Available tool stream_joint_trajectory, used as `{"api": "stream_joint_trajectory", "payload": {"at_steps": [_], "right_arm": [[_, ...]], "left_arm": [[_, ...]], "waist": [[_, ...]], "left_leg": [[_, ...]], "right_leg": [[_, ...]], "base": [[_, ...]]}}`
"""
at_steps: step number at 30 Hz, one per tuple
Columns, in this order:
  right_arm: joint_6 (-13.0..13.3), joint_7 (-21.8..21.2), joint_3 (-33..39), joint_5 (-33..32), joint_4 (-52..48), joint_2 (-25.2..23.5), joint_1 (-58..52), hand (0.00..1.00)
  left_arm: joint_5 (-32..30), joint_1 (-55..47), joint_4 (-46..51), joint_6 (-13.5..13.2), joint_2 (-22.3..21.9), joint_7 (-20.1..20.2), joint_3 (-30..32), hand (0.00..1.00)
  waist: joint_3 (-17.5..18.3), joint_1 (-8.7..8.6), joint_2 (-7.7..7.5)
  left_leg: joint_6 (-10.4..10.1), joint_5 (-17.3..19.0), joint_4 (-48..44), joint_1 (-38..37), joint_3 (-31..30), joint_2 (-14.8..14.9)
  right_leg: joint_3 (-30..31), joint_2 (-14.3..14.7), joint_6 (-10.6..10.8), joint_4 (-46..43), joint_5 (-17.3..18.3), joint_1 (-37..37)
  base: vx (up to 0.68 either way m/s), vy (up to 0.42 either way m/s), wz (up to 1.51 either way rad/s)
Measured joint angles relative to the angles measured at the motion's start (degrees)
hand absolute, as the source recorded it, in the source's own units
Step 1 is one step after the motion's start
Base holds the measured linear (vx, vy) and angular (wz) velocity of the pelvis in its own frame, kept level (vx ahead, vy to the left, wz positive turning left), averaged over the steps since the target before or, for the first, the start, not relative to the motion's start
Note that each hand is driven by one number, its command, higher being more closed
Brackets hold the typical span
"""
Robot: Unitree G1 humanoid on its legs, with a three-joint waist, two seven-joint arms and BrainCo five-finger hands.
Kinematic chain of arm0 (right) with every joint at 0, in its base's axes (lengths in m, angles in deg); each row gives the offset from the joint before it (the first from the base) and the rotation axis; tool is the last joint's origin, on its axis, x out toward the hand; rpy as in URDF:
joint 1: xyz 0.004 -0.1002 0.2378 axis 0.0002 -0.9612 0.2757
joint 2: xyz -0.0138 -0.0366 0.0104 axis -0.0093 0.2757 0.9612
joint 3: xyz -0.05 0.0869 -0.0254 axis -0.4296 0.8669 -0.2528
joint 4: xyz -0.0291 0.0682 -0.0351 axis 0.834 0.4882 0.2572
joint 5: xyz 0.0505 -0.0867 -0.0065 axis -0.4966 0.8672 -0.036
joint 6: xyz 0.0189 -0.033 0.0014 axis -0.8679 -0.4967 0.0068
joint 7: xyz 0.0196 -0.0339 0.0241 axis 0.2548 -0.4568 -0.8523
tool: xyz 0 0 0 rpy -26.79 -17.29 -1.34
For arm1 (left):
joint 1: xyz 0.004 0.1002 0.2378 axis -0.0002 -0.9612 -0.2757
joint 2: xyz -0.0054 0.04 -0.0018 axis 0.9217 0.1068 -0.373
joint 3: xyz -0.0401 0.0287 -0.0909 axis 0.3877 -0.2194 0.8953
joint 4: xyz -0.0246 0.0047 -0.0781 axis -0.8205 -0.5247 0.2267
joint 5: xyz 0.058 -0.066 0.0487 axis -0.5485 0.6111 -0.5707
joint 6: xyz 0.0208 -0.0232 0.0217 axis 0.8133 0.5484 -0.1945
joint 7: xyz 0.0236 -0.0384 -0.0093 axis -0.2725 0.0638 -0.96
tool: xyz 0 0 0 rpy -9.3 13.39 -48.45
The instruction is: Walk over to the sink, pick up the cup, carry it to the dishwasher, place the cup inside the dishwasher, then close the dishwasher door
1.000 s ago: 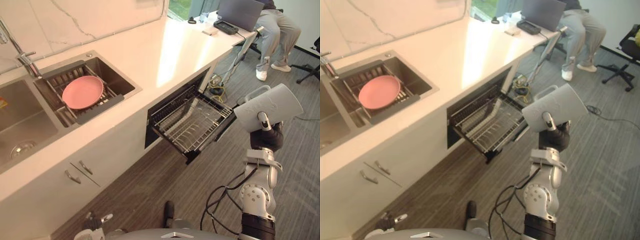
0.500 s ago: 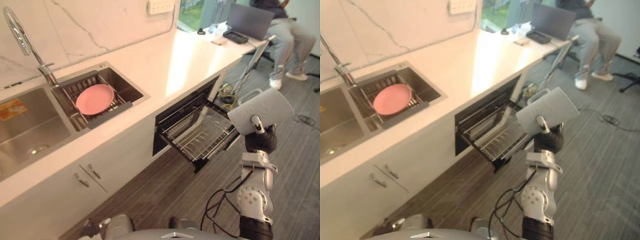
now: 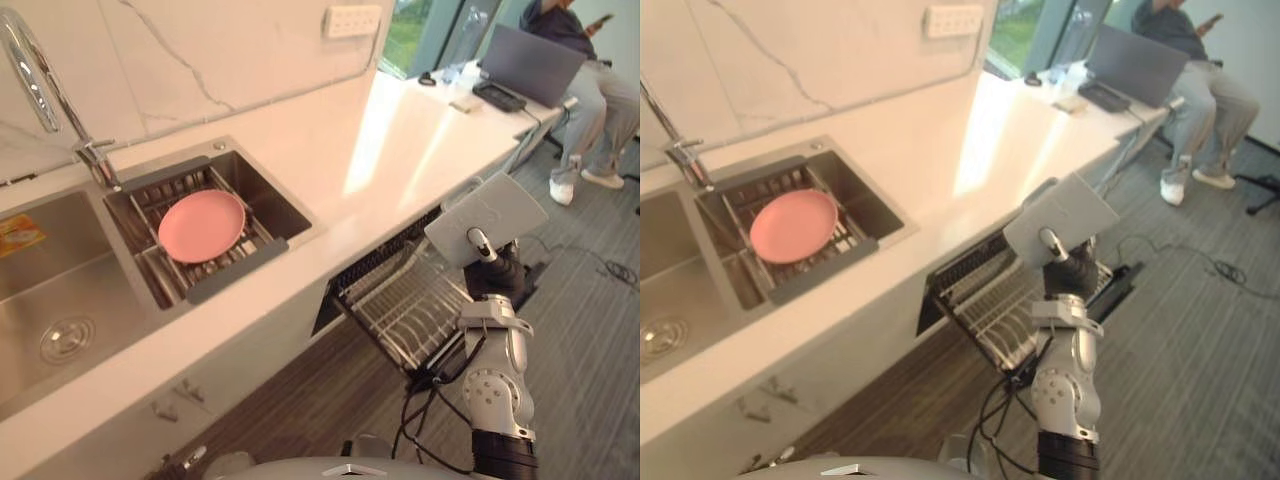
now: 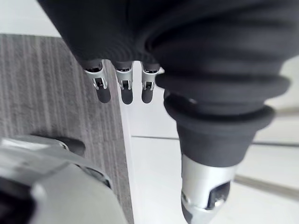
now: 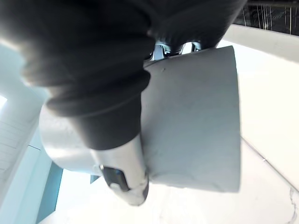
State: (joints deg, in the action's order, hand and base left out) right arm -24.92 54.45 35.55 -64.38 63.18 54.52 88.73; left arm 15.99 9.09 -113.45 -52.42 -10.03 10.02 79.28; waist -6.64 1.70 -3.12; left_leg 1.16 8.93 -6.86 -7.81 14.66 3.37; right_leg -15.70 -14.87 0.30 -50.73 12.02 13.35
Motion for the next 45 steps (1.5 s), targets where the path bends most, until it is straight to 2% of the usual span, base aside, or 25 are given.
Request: {"api": "stream_joint_trajectory", "payload": {"at_steps": [1, 2, 3, 4, 5, 6, 7, 8, 9, 11, 12, 13, 14, 16, 19, 20, 26, 28, 31, 36, 39, 43, 45], "right_arm": [[0.1, 0.0, 0.0, 0.0, 0.5, 0.0, 0.5, 1.00], [0.2, 0.0, -0.1, 0.0, 0.9, 0.0, 0.8, 1.00], [0.3, 0.1, 0.0, 0.0, 1.3, 0.1, 1.1, 1.00], [1.0, 0.2, -0.1, 0.1, 1.2, 0.3, 1.1, 1.00], [1.5, 0.3, -0.1, 0.1, 1.2, 0.2, 1.2, 1.00], [1.9, 0.6, 0.2, 0.1, 1.6, 1.2, 1.3, 1.00], [1.9, 1.4, 0.2, 0.1, 1.7, 2.1, 2.1, 1.00], [1.9, 1.9, 0.3, 0.1, 1.7, 2.1, 2.6, 1.00], [1.9, 2.2, 0.6, 0.1, 1.7, 2.1, 2.8, 1.00], [1.9, 2.3, 2.6, 1.4, 1.7, 2.1, 2.8, 1.00], [1.9, 2.3, 3.0, 2.3, 1.7, 2.1, 3.1, 1.00], [1.9, 2.3, 3.2, 2.3, 1.7, 2.1, 3.3, 1.00], [1.9, 2.3, 3.1, 2.3, 1.7, 2.1, 3.6, 1.00], [1.7, 2.3, 2.8, 3.1, 1.7, 2.0, 3.8, 1.00], [1.0, 2.8, 2.5, 6.5, 1.8, 1.9, 3.3, 1.00], [0.8, 2.8, 2.6, 7.0, 1.8, 1.9, 3.2, 1.00], [-4.5, 3.5, 3.5, 16.1, 5.7, 1.9, -0.7, 1.00], [-5.9, 5.7, 3.9, 18.3, 6.7, 1.9, -2.4, 1.00], [-5.8, 9.7, 6.4, 18.3, 6.6, 1.8, -3.5, 1.00], [-3.0, 15.7, 12.1, 19.6, 4.6, 1.3, -3.8, 1.00], [-3.7, 15.4, 13.1, 20.8, 2.5, 1.3, -5.3, 1.00], [-9.2, 10.1, 12.2, 26.4, 2.5, 1.5, -6.4, 1.00], [-10.8, 7.8, 11.5, 28.7, 3.0, 2.0, -6.3, 1.00]], "left_arm": [[0.2, 1.0, 0.2, 0.0, -0.1, 0.0, 0.0, 0.00], [0.1, 1.2, 0.3, 0.0, 0.0, 0.0, -0.1, 0.00], [0.1, 1.3, 0.4, 0.0, 0.2, 0.0, -0.5, 0.00], [-0.3, 0.8, 0.5, 0.0, 0.8, 0.0, -0.7, 0.00], [-0.3, 0.3, 1.2, 0.0, 1.2, 0.0, -0.6, 0.00], [-0.5, 0.5, 0.9, 0.4, 1.5, -0.1, -0.5, 0.00], [-0.6, 0.7, 1.3, 0.7, 0.9, -0.1, -1.0, 0.00], [-0.8, 0.7, 1.4, 0.8, 0.4, -0.1, -1.1, 0.00], [-1.1, 0.7, 1.3, 1.0, -0.3, -0.1, -1.0, 0.00], [-1.5, 0.7, 1.2, 1.4, -1.3, -0.1, -0.6, 0.00], [-1.5, 0.6, 0.8, 1.4, -1.3, -0.2, 0.0, 0.00], [-1.5, 0.4, 0.8, 1.4, -1.4, -0.3, 0.4, 0.00], [-1.6, 0.1, 0.7, 1.2, -1.5, -0.3, 1.5, 0.00], [-1.6, -0.5, 0.4, 0.7, -1.5, -0.2, 2.8, 0.00], [-1.5, -1.9, -1.1, 0.0, -1.2, -0.2, 3.5, 0.00], [-1.6, -2.2, -1.2, -0.2, -1.2, -0.1, 3.5, 0.00], [-1.6, -1.8, -1.4, -1.6, -1.1, -0.2, 3.4, 0.00], [-1.6, -1.5, -1.4, -2.1, -1.1, -0.2, 3.3, 0.00], [-1.5, -1.3, -1.4, -2.5, -1.1, -0.2, 3.3, 0.00], [-1.5, -0.9, -1.4, -2.5, -1.2, 0.0, 2.6, 0.00], [-1.5, -0.2, -1.1, -2.3, -1.3, 0.1, 1.5, 0.00], [-1.5, 1.9, -0.1, -0.7, -0.9, 0.1, -0.5, 0.00], [-1.4, 2.7, 0.0, -0.2, -0.5, 0.2, -1.1, 0.00]], "waist": [[-0.5, -0.32, 0.95], [-0.8, -0.54, 1.27], [-0.8, -0.88, 1.33], [-0.3, -0.89, 0.22], [0.0, -0.86, -0.81], [0.6, -0.74, -1.03], [0.2, 0.01, 1.18], [0.1, 0.08, 2.01], [0.1, -0.13, 2.66], [0.0, -0.19, 3.21], [0.0, -0.14, 3.16], [0.1, -0.15, 3.12], [0.3, -0.02, 2.79], [1.1, 0.61, 1.84], [0.8, 0.59, 1.42], [0.8, 0.44, 1.54], [-0.6, -0.66, 3.60], [-1.3, -1.25, 4.69], [-1.6, -2.34, 5.28], [-2.2, -3.89, 4.78], [-2.9, -4.25, 4.44], [-6.3, -4.79, 3.89], [-7.7, -4.88, 3.84]], "left_leg": [[0.0, 0.0, -0.1, -0.8, -1.7, 2.8], [0.0, 0.0, -0.2, -1.2, -2.6, 4.2], [-0.8, 0.4, -1.2, -1.3, -3.9, 6.3], [-3.9, 2.1, -3.2, -1.2, -4.4, 7.0], [-6.0, 3.5, -4.4, -1.2, -5.1, 6.8], [-8.6, 7.3, -6.2, -0.9, -6.8, 8.3], [-9.1, 8.5, -7.3, -0.3, -7.9, 10.5], [-8.9, 8.5, -7.2, 0.0, -8.9, 11.1], [-8.6, 8.1, -6.8, 0.7, -10.1, 11.3], [-9.6, 7.0, -5.8, 0.8, -10.3, 11.5], [-9.8, 6.5, -5.8, 0.6, -10.2, 11.6], [-9.8, 6.5, -5.8, 0.5, -10.2, 11.6], [-9.9, 6.4, -5.5, 0.4, -10.2, 11.5], [-11.1, 5.7, -3.5, 0.5, -9.8, 10.8], [-11.7, 4.6, -1.6, -0.3, -9.5, 10.2], [-11.7, 4.5, -1.4, -0.3, -9.4, 10.1], [-12.1, 2.8, 2.1, -0.3, -7.7, 9.3], [-12.2, 2.6, 2.4, -0.1, -7.4, 9.3], [-12.3, 1.7, 3.1, 0.4, -6.8, 9.0], [-12.3, 1.6, 3.1, 0.8, -6.0, 8.7], [-12.3, 1.6, 3.0, 0.7, -5.2, 8.3], [-12.1, 1.6, 2.6, 1.2, -5.1, 7.8], [-12.1, 1.6, 1.9, 1.9, -5.5, 7.8]], "right_leg": [[-0.4, 1.8, -0.2, 3.9, 0.9, 1.1], [-0.1, 2.8, 0.0, 7.3, 0.9, 1.4], [1.5, 4.6, 0.9, 17.1, -1.0, 1.3], [4.4, 5.7, 0.6, 30.1, -8.7, -0.5], [6.7, 5.7, -0.6, 35.5, -17.6, -1.2], [10.3, 6.6, 5.1, 36.5, -17.4, -2.8], [10.4, 8.9, 5.3, 37.3, -16.1, -3.3], [10.3, 9.6, 5.3, 37.8, -16.0, -3.4], [9.9, 10.0, 5.4, 38.5, -15.6, -3.4], [8.5, 10.3, 6.1, 42.0, -15.1, -5.4], [8.0, 10.4, 6.4, 44.1, -16.0, -7.0], [7.7, 10.4, 6.5, 45.4, -16.6, -7.8], [7.2, 10.3, 6.7, 49.5, -18.8, -9.8], [7.2, 10.1, 6.8, 54.4, -21.8, -10.9], [7.2, 9.6, 6.9, 55.7, -22.7, -11.2], [7.2, 9.5, 6.9, 55.9, -22.8, -11.2], [7.4, 8.7, 6.9, 55.9, -23.5, -8.9], [7.6, 8.7, 6.9, 55.9, -23.8, -8.4], [8.2, 8.7, 6.7, 55.9, -24.3, -7.0], [9.1, 8.6, 6.7, 55.5, -24.8, -6.1], [10.1, 8.5, 6.7, 55.5, -25.2, -5.6], [10.5, 8.0, 6.6, 55.5, -25.6, -5.2], [10.3, 7.9, 6.4, 55.5, -25.6, -5.1]], "base": [[0.20, -0.154, 0.39], [0.28, -0.217, 0.49], [0.30, -0.231, 0.52], [0.24, -0.227, 0.51], [0.22, -0.220, 0.52], [0.18, -0.216, 0.28], [0.22, -0.206, 0.15], [0.16, -0.168, 0.00], [0.11, -0.145, 0.11], [0.09, -0.111, 0.30], [0.03, -0.024, 0.28], [-0.02, 0.012, 0.23], [-0.03, 0.028, 0.11], [-0.04, 0.025, 0.02], [-0.04, -0.003, -0.01], [-0.04, -0.014, 0.01], [-0.04, -0.020, -0.07], [0.00, -0.027, -0.06], [0.02, -0.021, -0.10], [0.00, 0.000, -0.09], [-0.03, 0.006, -0.13], [-0.07, -0.016, -0.05], [-0.06, -0.027, 0.07]]}}
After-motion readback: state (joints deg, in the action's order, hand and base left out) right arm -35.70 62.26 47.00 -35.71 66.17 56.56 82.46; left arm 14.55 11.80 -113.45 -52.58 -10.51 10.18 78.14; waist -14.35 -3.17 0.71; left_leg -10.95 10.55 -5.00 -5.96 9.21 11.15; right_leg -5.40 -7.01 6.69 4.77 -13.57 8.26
